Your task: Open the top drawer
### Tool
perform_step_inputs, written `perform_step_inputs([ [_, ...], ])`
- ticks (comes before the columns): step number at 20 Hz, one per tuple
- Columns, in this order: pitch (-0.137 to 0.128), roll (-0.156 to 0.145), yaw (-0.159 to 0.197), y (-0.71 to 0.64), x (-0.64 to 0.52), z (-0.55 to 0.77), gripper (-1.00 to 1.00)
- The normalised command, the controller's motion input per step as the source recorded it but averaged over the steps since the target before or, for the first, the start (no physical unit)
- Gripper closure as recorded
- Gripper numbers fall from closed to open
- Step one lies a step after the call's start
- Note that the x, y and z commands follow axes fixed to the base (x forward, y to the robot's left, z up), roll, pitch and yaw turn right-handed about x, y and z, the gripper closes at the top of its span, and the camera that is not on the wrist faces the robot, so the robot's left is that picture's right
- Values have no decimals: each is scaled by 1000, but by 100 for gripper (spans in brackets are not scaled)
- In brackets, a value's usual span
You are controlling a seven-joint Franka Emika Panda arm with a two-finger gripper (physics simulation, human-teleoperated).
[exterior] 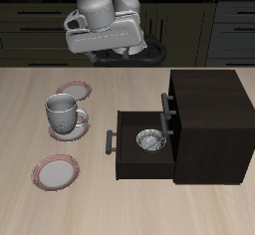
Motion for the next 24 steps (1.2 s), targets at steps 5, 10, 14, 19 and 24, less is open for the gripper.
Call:
perform_step_inputs([
  [5, 5, 165, -3, -66, 158, -51, -100],
  [10, -2, 85, -13, -36, 186, -61, -100],
  [14, -14, 67, -5, -137, 161, -28, -100],
  [19, 14, 55, -50, -177, 253, -111, -100],
  [24, -15, 44, 10, -62, 128, -51, -100],
])
